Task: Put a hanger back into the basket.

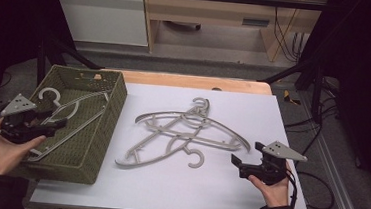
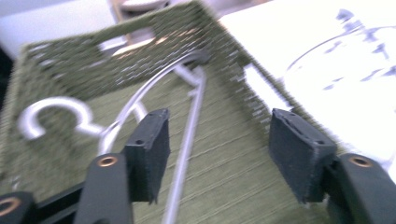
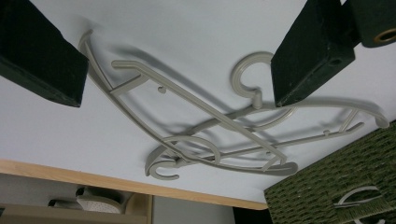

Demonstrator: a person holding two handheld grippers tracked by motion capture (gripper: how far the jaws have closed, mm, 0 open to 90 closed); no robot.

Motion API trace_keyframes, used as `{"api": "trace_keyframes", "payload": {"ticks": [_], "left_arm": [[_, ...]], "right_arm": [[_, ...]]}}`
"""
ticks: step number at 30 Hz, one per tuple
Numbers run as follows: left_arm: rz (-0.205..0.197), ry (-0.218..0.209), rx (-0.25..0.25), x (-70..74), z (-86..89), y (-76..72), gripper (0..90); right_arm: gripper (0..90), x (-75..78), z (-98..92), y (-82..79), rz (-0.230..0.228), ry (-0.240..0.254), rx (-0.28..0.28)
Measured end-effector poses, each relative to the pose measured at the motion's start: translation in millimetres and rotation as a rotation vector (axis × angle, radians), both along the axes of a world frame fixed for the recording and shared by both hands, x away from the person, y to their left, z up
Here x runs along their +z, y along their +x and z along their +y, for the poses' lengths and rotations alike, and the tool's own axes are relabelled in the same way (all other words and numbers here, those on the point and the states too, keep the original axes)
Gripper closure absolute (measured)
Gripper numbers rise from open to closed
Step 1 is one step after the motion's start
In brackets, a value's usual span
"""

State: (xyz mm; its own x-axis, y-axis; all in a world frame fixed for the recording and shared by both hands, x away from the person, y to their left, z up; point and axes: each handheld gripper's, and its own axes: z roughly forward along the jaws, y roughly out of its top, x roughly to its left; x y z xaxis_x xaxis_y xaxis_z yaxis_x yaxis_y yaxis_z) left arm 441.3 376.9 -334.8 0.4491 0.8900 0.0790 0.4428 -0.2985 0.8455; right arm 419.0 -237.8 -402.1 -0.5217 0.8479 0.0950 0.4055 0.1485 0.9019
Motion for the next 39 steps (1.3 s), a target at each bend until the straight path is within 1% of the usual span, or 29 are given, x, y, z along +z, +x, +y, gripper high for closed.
{"api": "trace_keyframes", "payload": {"ticks": [2, 4, 5, 6, 7, 9, 10, 11, 12, 13, 14, 15, 16, 17, 19, 20, 21, 22, 23, 24, 25, 26, 29, 33, 34, 36, 37, 38, 39], "left_arm": [[-0.024, -0.024, -0.024, -0.2, -9.9, -4.1, 32.8], [-0.05, -0.064, -0.052, -1.0, -19.5, -7.4, 28.9], [-0.05, -0.064, -0.052, -1.0, -19.5, -7.4, 26.1], [-0.056, -0.077, -0.067, -1.6, -24.1, -9.0, 24.6], [-0.076, -0.094, -0.09, -3.8, -33.4, -12.1, 23.4], [-0.082, -0.114, -0.111, -6.3, -42.1, -14.4, 20.3], [-0.082, -0.114, -0.111, -6.3, -42.1, -14.4, 18.7], [-0.082, -0.117, -0.122, -7.3, -46.5, -15.5, 18.7], [-0.086, -0.118, -0.141, -8.9, -55.5, -17.4, 17.1], [-0.086, -0.118, -0.141, -8.9, -55.5, -17.4, 16.2], [-0.087, -0.114, -0.153, -9.3, -59.7, -18.3, 16.2], [-0.097, -0.119, -0.178, -9.9, -68.5, -18.9, 15.3], [-0.097, -0.119, -0.178, -9.9, -68.5, -18.9, 14.7], [-0.094, -0.123, -0.198, -10.1, -77.4, -17.9, 14.3], [-0.099, -0.12, -0.216, -9.9, -86.5, -16.7, 14.0], [-0.099, -0.12, -0.216, -9.9, -86.5, -16.7, 13.8], [-0.096, -0.121, -0.223, -9.6, -91.5, -15.8, 13.8], [-0.095, -0.116, -0.242, -8.9, -101.5, -14.0, 13.4], [-0.092, -0.113, -0.251, -8.4, -106.8, -13.2, 13.3], [-0.091, -0.11, -0.261, -7.7, -111.9, -12.3, 13.1], [-0.091, -0.11, -0.261, -7.7, -111.9, -12.3, 13.1], [-0.092, -0.108, -0.278, -5.8, -122.7, -10.3, 13.0], [-0.089, -0.11, -0.303, -3.4, -138.7, -6.1, 12.7], [-0.083, -0.108, -0.322, -3.9, -159.5, 2.2, 12.3], [-0.083, -0.108, -0.322, -3.9, -159.5, 2.2, 12.2], [-0.071, -0.11, -0.322, -5.1, -168.0, 7.2, 12.1], [-0.063, -0.108, -0.319, -6.7, -175.9, 12.4, 12.1], [-0.063, -0.108, -0.319, -6.7, -175.9, 12.4, 12.1], [-0.054, -0.108, -0.316, -8.2, -182.5, 18.6, 12.1]], "right_arm": [[4.2, 0.0, -0.6, 0.1, -0.004, 0.0, 0.001], [4.0, 0.3, -1.0, -0.4, -0.005, 0.005, 0.003], [4.0, 0.6, -1.2, -0.6, -0.008, 0.006, 0.004], [3.9, 0.9, -1.2, -0.9, -0.009, 0.011, 0.004], [3.8, 1.1, -1.9, -1.2, -0.011, 0.012, 0.007], [3.8, 2.0, -3.0, -2.2, -0.019, 0.015, 0.015], [3.8, 2.2, -2.9, -2.4, -0.018, 0.017, 0.009], [3.8, 2.2, -2.9, -2.4, -0.018, 0.017, 0.009], [3.8, 2.3, -3.7, -2.7, -0.018, 0.014, 0.013], [3.8, 2.3, -3.7, -2.7, -0.018, 0.014, 0.013], [3.8, 2.2, -3.7, -2.6, -0.018, 0.012, 0.013], [3.8, 2.2, -3.9, -2.3, -0.02, 0.013, 0.014], [3.8, 2.2, -3.9, -2.3, -0.02, 0.013, 0.014], [3.8, 2.1, -3.6, -2.3, -0.018, 0.014, 0.011], [3.7, 2.1, -4.1, -2.4, -0.018, 0.012, 0.013], [3.8, 2.1, -4.1, -2.7, -0.019, 0.009, 0.012], [3.8, 2.1, -4.1, -2.7, -0.019, 0.009, 0.012], [3.8, 2.7, -4.1, -3.7, -0.02, 0.018, 0.011], [3.8, 3.1, -4.4, -4.0, -0.021, 0.018, 0.011], [3.8, 3.3, -4.8, -4.2, -0.022, 0.02, 0.017], [3.8, 3.5, -5.3, -4.0, -0.025, 0.018, 0.017], [3.8, 3.4, -5.5, -4.0, -0.024, 0.017, 0.016], [3.9, 3.7, -6.2, -4.3, -0.026, 0.021, 0.014], [3.9, 4.6, -6.8, -4.8, -0.027, 0.023, 0.019], [3.9, 4.6, -6.7, -4.8, -0.029, 0.022, 0.018], [4.0, 4.7, -6.7, -4.9, -0.032, 0.024, 0.022], [3.9, 4.7, -6.5, -5.0, -0.032, 0.024, 0.022], [3.9, 4.7, -6.5, -5.0, -0.032, 0.024, 0.022], [3.9, 4.4, -6.2, -4.8, -0.031, 0.025, 0.024]]}}
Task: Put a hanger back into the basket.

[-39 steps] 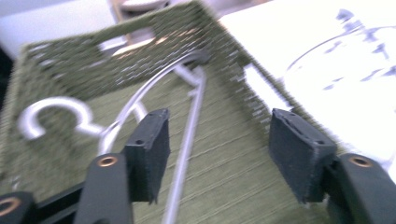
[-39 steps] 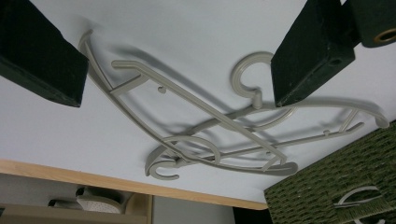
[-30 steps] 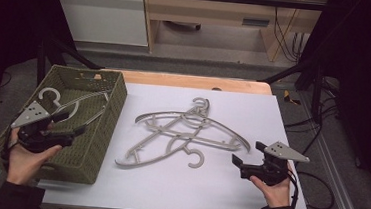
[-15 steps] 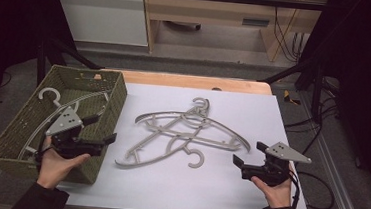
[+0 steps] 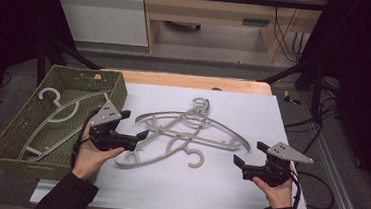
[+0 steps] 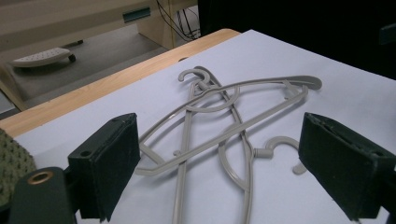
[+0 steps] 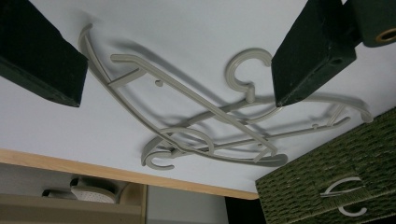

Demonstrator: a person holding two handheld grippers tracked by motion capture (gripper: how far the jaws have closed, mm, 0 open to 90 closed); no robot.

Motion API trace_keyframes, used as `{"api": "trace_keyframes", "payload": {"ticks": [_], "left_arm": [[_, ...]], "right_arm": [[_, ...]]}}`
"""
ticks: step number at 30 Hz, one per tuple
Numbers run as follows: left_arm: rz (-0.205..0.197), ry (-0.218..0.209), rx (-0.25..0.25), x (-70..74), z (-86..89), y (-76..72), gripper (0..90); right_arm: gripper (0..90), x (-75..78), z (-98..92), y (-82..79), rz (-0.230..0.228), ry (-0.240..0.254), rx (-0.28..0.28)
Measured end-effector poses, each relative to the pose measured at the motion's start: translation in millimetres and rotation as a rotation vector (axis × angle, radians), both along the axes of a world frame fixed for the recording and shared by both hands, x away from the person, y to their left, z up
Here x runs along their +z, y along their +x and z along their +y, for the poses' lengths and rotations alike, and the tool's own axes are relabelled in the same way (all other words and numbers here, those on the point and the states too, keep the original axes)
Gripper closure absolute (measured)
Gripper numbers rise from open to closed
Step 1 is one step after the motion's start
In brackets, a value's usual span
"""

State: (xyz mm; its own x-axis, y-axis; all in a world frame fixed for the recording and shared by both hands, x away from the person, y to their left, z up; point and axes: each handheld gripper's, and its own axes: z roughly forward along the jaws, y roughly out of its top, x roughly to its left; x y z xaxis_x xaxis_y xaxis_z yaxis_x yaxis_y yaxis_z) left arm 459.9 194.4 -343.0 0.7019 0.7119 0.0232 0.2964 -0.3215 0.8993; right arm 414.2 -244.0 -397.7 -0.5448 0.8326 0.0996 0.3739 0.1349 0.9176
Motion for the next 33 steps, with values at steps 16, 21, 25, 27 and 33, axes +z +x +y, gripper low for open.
{"api": "trace_keyframes", "payload": {"ticks": [16, 21, 25, 27, 33], "left_arm": [[0.119, 0.021, 0.123, -41.0, -22.1, 74.7, 16.0], [0.127, 0.036, 0.133, -49.0, -29.4, 89.4, 17.6], [0.126, 0.061, 0.135, -55.8, -34.9, 101.2, 19.9], [0.131, 0.084, 0.141, -60.5, -37.5, 108.5, 20.8], [0.152, 0.133, 0.145, -73.6, -42.5, 124.6, 26.6]], "right_arm": [[4.0, -1.5, 0.2, 1.2, 0.003, -0.001, 0.01], [4.0, -2.4, 1.0, 1.4, 0.008, -0.003, 0.011], [4.0, -2.0, 0.7, 1.4, 0.007, 0.001, 0.014], [4.1, -1.8, 0.4, 1.3, 0.007, 0.004, 0.017], [4.1, -2.1, 1.2, 1.3, 0.005, 0.002, 0.015]]}}
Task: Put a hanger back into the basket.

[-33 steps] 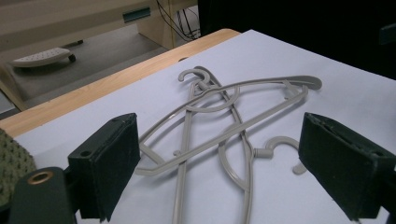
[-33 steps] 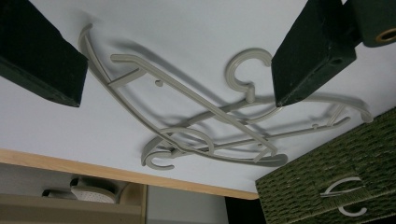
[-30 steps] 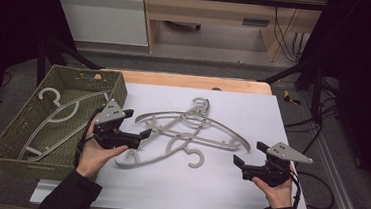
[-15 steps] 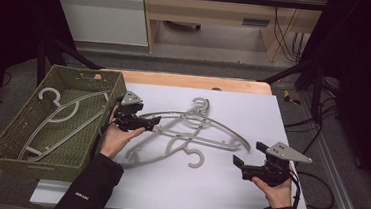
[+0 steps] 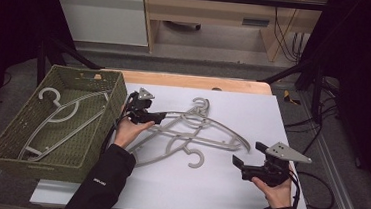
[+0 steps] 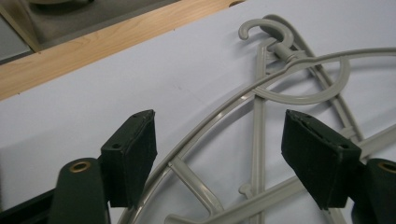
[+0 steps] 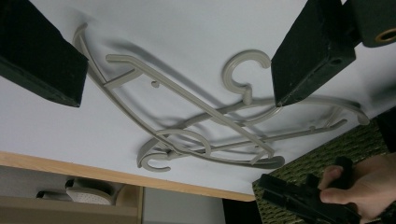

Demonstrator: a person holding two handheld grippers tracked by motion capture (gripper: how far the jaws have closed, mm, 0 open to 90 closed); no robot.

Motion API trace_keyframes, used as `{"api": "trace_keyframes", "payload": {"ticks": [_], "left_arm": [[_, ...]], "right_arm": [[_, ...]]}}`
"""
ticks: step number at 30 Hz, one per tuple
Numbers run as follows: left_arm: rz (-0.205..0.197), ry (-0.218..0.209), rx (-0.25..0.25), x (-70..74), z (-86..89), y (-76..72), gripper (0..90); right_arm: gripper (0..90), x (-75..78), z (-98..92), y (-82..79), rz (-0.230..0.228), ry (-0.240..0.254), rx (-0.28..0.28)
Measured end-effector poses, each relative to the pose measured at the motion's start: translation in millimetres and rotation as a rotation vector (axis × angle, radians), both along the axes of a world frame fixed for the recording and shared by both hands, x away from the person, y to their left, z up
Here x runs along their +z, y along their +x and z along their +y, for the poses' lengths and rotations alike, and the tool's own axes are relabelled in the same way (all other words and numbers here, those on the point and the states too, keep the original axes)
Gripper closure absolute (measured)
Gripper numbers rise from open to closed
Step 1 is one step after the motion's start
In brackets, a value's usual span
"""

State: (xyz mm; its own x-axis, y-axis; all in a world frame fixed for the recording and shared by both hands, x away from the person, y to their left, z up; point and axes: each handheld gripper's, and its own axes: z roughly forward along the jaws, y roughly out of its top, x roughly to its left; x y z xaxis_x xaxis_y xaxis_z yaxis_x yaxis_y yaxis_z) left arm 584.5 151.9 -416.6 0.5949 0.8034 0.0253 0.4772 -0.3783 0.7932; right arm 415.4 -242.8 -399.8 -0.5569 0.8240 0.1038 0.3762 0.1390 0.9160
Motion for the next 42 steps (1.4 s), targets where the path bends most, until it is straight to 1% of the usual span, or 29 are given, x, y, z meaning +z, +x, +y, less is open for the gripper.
{"api": "trace_keyframes", "payload": {"ticks": [1, 3, 7, 8, 9, 12, 13, 14, 15, 16, 17, 18, 19, 20, 24, 25, 27, 28, 30, 32, 33, 34, 36, 37, 38, 40, 41, 42], "left_arm": [[0.008, 0.017, -0.004, -4.4, -2.3, 4.5, 27.4], [0.013, 0.04, -0.007, -9.0, -3.6, 8.8, 29.1], [0.028, 0.05, 0.0, -20.0, -2.1, 17.5, 32.9], [0.028, 0.05, 0.0, -20.0, -2.1, 17.5, 33.6], [0.032, 0.068, 0.002, -24.8, -1.2, 21.0, 35.2], [0.039, 0.077, 0.004, -29.1, -0.2, 24.1, 38.1], [0.044, 0.081, 0.004, -33.3, -0.1, 26.4, 39.0], [0.044, 0.081, 0.004, -33.3, -0.1, 26.4, 40.2], [0.051, 0.093, -0.003, -36.4, -0.8, 27.7, 41.6], [0.051, 0.093, -0.003, -36.4, -0.8, 27.7, 42.5], [0.051, 0.108, -0.012, -39.4, -1.8, 28.8, 44.2], [0.051, 0.108, -0.012, -39.4, -1.8, 28.8, 45.9], [0.057, 0.119, -0.018, -42.0, -2.7, 30.4, 47.0], [0.054, 0.124, -0.017, -43.2, -3.2, 30.9, 48.1], [0.047, 0.151, -0.023, -45.2, -3.8, 32.0, 51.6], [0.048, 0.171, -0.028, -44.9, -3.4, 32.1, 53.2], [0.045, 0.185, -0.026, -45.4, -3.6, 32.3, 56.0], [0.045, 0.185, -0.026, -45.4, -3.6, 32.3, 57.0], [0.04, 0.202, -0.03, -46.2, -3.6, 32.7, 58.6], [0.036, 0.203, -0.026, -46.1, -4.0, 34.0, 55.6], [0.032, 0.193, -0.025, -46.4, -3.9, 35.2, 51.7], [0.036, 0.186, -0.033, -46.3, -3.2, 36.5, 50.4], [0.048, 0.176, -0.033, -48.3, -4.0, 37.5, 51.9], [0.064, 0.19, -0.036, -48.4, -4.5, 37.5, 54.3], [0.061, 0.199, -0.033, -49.0, -5.1, 37.0, 56.3], [0.077, 0.208, -0.034, -48.3, -4.7, 35.9, 59.1], [0.078, 0.227, -0.032, -47.9, -4.8, 35.2, 60.3], [0.082, 0.237, -0.032, -47.3, -4.9, 34.4, 61.5]], "right_arm": [[4.1, -0.3, 0.1, 0.1, 0.002, -0.002, -0.001], [4.1, -1.4, 0.6, 0.9, 0.005, -0.008, 0.004], [4.1, -2.1, 2.5, 1.2, 0.01, -0.011, 0.003], [4.1, -2.1, 2.5, 1.2, 0.01, -0.011, 0.003], [4.1, -2.8, 2.9, 1.7, 0.011, -0.017, 0.006], [4.1, -3.2, 3.6, 1.8, 0.014, -0.021, 0.006], [4.1, -3.3, 3.7, 1.9, 0.015, -0.02, 0.007], [4.1, -3.3, 3.7, 1.9, 0.015, -0.02, 0.007], [4.1, -3.1, 3.8, 1.8, 0.014, -0.018, 0.005], [4.1, -3.1, 3.8, 1.8, 0.014, -0.018, 0.005], [4.1, -2.9, 3.7, 1.8, 0.012, -0.017, 0.004], [4.1, -2.9, 3.7, 1.8, 0.012, -0.017, 0.004], [4.1, -3.0, 3.5, 2.0, 0.012, -0.017, 0.005], [4.1, -3.0, 3.4, 1.9, 0.014, -0.019, 0.006], [4.1, -2.8, 3.2, 1.9, 0.012, -0.016, 0.006], [4.1, -2.8, 3.1, 1.9, 0.012, -0.017, 0.005], [4.1, -2.8, 3.2, 1.8, 0.014, -0.018, 0.006], [4.1, -2.8, 3.2, 1.8, 0.014, -0.018, 0.006], [4.1, -2.9, 3.5, 1.9, 0.013, -0.017, 0.006], [4.1, -2.9, 3.3, 2.0, 0.013, -0.018, 0.006], [4.1, -2.9, 3.3, 2.0, 0.014, -0.017, 0.006], [4.1, -2.9, 3.3, 2.0, 0.014, -0.019, 0.006], [4.1, -2.6, 2.9, 1.8, 0.012, -0.018, 0.009], [4.2, -2.5, 2.8, 1.8, 0.011, -0.015, 0.008], [4.1, -2.4, 2.4, 1.9, 0.012, -0.014, 0.006], [4.2, -2.7, 2.2, 1.9, 0.014, -0.016, 0.004], [4.2, -2.7, 2.4, 1.9, 0.013, -0.016, 0.005], [4.2, -2.7, 2.8, 1.8, 0.012, -0.014, 0.007]]}}
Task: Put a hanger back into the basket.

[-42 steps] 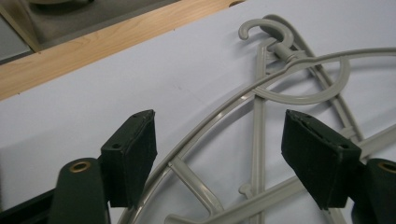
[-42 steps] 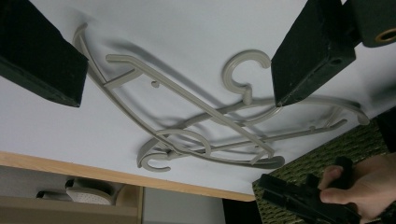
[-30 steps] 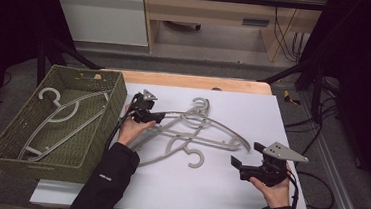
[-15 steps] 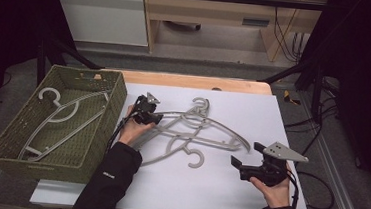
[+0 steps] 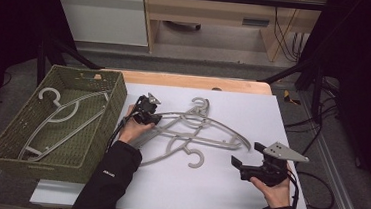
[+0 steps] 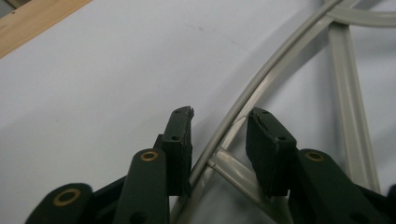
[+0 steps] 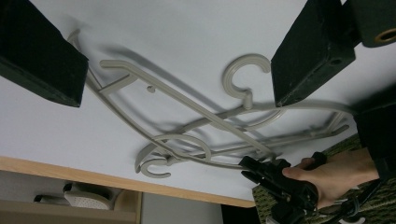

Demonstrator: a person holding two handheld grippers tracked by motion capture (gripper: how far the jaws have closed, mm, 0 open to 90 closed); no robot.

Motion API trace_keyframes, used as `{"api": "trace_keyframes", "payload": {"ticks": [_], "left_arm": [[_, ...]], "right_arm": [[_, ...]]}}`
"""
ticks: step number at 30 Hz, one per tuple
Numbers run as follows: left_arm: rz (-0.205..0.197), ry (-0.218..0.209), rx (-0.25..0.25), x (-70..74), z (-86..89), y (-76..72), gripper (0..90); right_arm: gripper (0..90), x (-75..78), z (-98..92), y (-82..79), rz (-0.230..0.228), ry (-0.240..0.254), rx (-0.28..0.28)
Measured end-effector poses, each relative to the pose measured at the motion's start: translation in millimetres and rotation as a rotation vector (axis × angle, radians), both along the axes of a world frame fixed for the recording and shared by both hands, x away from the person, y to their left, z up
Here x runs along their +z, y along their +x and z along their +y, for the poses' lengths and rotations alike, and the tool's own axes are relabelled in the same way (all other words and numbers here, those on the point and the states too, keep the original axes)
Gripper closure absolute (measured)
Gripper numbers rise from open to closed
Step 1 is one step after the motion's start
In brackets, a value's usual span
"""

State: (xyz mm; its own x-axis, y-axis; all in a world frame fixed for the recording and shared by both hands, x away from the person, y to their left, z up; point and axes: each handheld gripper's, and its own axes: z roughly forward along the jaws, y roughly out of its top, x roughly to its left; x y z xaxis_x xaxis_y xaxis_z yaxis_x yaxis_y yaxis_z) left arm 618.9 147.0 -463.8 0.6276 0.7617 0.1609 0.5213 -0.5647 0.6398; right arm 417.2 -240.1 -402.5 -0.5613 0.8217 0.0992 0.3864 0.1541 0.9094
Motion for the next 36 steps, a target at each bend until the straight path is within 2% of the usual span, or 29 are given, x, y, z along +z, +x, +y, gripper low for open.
{"api": "trace_keyframes", "payload": {"ticks": [3, 4, 6, 13, 15, 16, 18, 21, 24, 25, 27, 29, 33, 36], "left_arm": [[0.024, -0.009, 0.012, 1.2, 0.8, -1.1, 63.7], [0.049, -0.008, 0.015, 2.9, 2.0, -3.5, 64.6], [0.068, -0.002, 0.018, 4.8, 3.6, -6.6, 66.7], [0.082, 0.021, 0.021, 14.6, 8.1, -24.3, 73.7], [0.086, 0.02, 0.019, 14.6, 8.7, -26.6, 74.9], [0.102, 0.011, 0.021, 14.2, 10.1, -31.2, 75.3], [0.104, -0.004, 0.026, 14.1, 11.2, -36.6, 76.1], [0.113, -0.001, 0.033, 14.5, 12.3, -41.7, 76.8], [0.09, 0.011, 0.031, 15.9, 11.3, -41.7, 75.2], [0.077, 0.015, 0.036, 15.3, 10.4, -39.9, 70.4], [0.079, -0.01, 0.02, 12.1, 9.1, -35.2, 67.0], [0.067, -0.007, 0.021, 6.7, 5.7, -30.5, 61.7], [0.057, -0.014, 0.005, -0.2, -1.1, -25.2, 61.8], [0.044, -0.005, -0.001, 0.9, -3.1, -25.3, 67.6]], "right_arm": [[4.2, 0.5, 0.5, -0.7, 0.002, 0.0, 0.004], [4.2, 0.7, 0.4, -0.8, 0.001, -0.001, 0.003], [4.2, 0.9, -0.2, -0.7, -0.001, 0.0, -0.001], [4.2, 1.8, 0.0, -1.5, -0.003, -0.001, -0.002], [4.2, 1.5, 0.2, -1.4, -0.001, -0.005, 0.0], [4.2, 1.5, 0.5, -1.4, -0.001, -0.006, 0.001], [4.2, 1.6, 0.8, -1.5, -0.003, -0.009, 0.003], [4.3, 1.8, 0.8, -1.6, -0.002, -0.007, 0.002], [4.3, 1.7, 1.1, -1.5, -0.002, -0.008, 0.004], [4.3, 1.7, 1.7, -1.4, -0.001, -0.007, 0.0], [4.3, 1.4, 2.4, -1.1, 0.0, -0.007, 0.002], [4.3, 1.2, 2.8, -1.0, 0.0, -0.009, 0.004], [4.3, 1.0, 1.7, -0.6, -0.001, -0.012, 0.008], [4.3, 1.0, 1.7, -0.6, 0.0, -0.009, 0.005]]}}
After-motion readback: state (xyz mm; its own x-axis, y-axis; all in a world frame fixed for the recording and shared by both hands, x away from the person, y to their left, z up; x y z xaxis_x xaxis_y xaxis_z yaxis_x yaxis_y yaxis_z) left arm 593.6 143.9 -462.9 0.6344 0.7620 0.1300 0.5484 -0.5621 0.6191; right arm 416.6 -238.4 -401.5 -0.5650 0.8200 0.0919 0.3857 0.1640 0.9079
